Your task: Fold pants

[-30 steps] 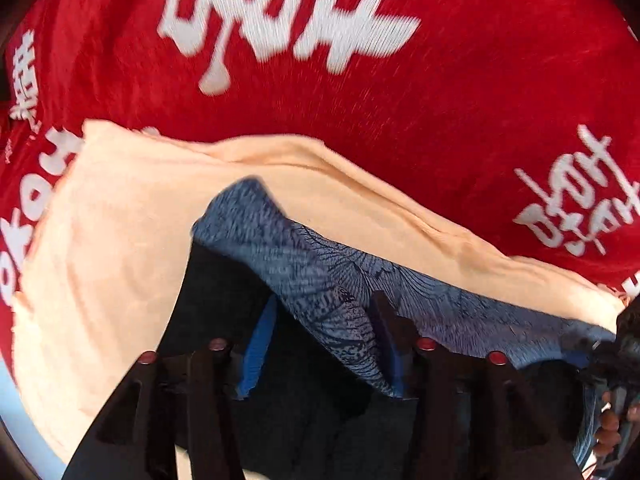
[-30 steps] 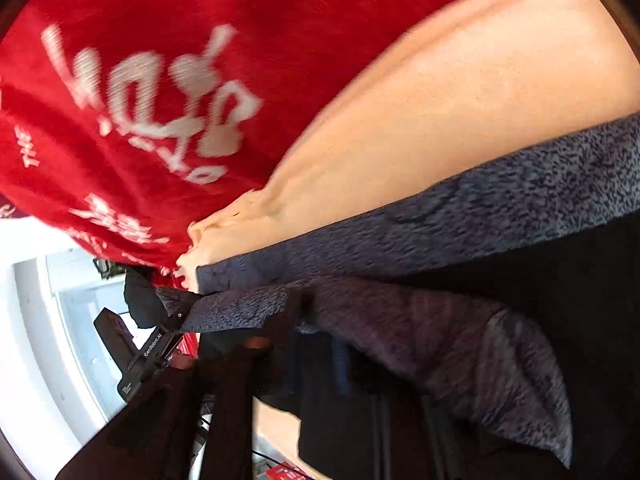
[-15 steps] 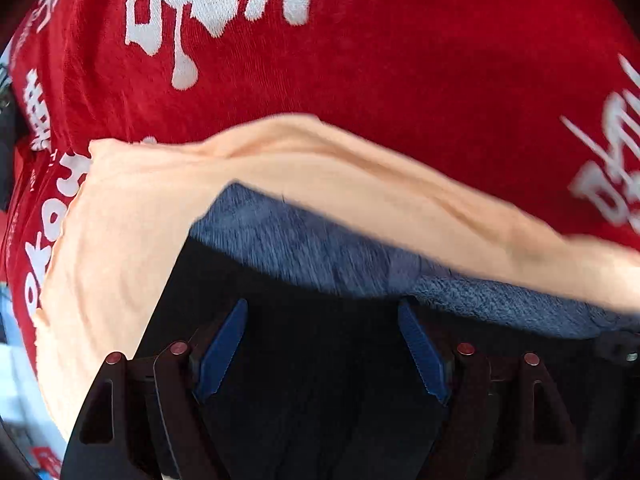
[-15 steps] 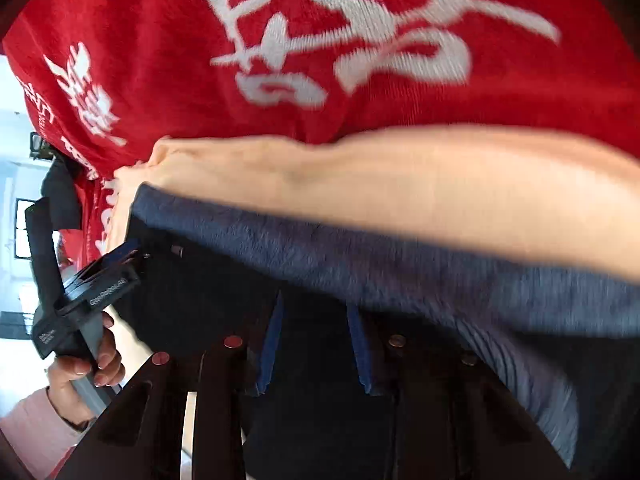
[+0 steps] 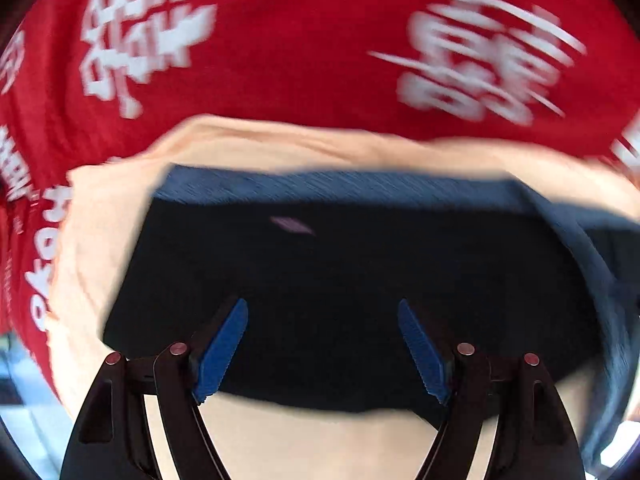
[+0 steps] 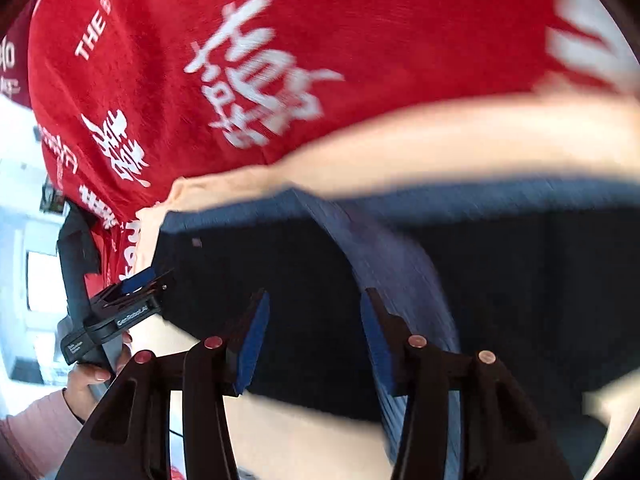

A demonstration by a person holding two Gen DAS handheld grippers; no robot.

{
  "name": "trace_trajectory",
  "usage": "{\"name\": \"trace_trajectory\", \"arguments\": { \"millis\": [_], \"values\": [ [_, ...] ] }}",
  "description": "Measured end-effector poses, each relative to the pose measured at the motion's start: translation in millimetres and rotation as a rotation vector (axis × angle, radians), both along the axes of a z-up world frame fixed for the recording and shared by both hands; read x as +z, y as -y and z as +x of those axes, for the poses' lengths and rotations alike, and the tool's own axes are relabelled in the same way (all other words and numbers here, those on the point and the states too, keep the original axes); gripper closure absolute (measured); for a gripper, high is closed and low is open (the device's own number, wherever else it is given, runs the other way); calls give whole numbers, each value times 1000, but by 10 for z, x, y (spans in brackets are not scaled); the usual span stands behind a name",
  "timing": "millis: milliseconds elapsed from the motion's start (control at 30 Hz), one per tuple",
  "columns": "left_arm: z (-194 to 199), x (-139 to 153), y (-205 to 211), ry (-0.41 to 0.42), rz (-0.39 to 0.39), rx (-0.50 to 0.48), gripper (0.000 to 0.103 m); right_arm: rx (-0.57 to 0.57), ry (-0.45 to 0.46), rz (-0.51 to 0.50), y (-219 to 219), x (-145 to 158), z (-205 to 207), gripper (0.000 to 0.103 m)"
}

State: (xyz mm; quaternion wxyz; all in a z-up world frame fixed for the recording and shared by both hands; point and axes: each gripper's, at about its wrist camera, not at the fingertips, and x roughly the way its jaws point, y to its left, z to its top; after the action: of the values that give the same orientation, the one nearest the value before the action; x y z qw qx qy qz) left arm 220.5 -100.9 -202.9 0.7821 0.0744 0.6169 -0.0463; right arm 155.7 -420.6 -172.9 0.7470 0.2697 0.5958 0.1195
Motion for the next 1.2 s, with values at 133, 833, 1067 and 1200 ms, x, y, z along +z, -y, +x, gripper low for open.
{"name": "trace_trajectory", "arguments": {
  "millis": [133, 833, 1067, 1200],
  "values": [
    [-434, -3, 515, -84, -112, -128, 25, -103, -61, 13, 378, 5, -742, 51],
    [-1496, -377, 2311, -229, -338, -434, 25, -605, -153, 147, 914, -567, -3448, 53],
    [-1586, -336, 2489, -235, -351, -456, 61, -515, -154, 251, 955, -595, -3193, 100],
    [-1471, -139, 2702, -245, -400, -425, 65, -393, -63, 230, 1217, -96, -2876, 100]
  ]
}}
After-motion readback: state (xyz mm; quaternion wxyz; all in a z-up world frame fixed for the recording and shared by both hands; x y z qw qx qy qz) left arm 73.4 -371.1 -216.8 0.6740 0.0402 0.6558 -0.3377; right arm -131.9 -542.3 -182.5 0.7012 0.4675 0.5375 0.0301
